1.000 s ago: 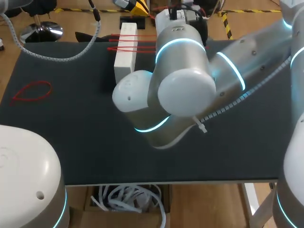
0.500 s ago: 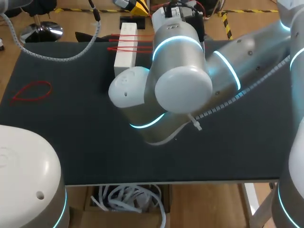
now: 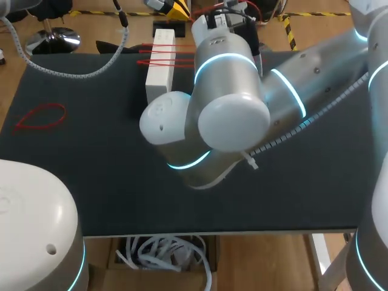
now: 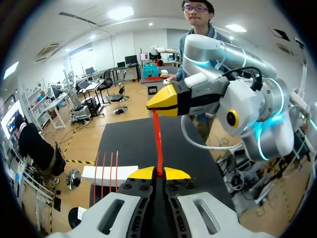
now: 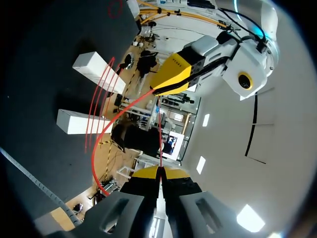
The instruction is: Grab the tape and strap the tape.
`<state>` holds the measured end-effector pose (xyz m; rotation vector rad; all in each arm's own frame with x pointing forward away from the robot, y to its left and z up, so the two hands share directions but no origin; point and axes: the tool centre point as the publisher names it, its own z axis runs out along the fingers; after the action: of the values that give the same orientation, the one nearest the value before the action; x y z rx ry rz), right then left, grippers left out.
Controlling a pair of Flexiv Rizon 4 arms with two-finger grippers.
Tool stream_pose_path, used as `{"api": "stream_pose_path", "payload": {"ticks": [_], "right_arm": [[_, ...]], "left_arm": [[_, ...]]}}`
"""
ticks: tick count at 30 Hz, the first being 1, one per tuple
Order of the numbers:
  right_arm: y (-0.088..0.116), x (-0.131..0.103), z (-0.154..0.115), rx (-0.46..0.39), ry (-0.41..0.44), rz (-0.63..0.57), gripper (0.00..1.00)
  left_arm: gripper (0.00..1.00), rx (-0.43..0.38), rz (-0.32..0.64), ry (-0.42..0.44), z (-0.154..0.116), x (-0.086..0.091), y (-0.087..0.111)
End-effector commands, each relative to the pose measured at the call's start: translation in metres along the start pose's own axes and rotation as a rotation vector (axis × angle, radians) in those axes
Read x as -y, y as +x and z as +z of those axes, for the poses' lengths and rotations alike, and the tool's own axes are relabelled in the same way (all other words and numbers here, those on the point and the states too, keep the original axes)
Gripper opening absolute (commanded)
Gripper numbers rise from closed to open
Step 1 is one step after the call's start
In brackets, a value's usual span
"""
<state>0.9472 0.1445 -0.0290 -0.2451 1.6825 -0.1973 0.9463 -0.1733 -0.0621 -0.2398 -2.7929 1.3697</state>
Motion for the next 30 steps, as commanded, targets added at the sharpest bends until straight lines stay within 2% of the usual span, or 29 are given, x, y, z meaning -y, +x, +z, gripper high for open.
{"api": "stream_pose_path", "payload": {"ticks": [1,30], "right_arm": [[0.0,-0.004,0.0,0.0,0.008,-0.004,0.0],[-0.002,-0.021,0.003,-0.007,0.005,-0.019,0.0]], "left_arm": [[0.0,-0.001,-0.001,-0.003,-0.001,0.0,0.0],[0.0,-0.001,-0.001,-0.003,-0.001,0.0,0.0]]}}
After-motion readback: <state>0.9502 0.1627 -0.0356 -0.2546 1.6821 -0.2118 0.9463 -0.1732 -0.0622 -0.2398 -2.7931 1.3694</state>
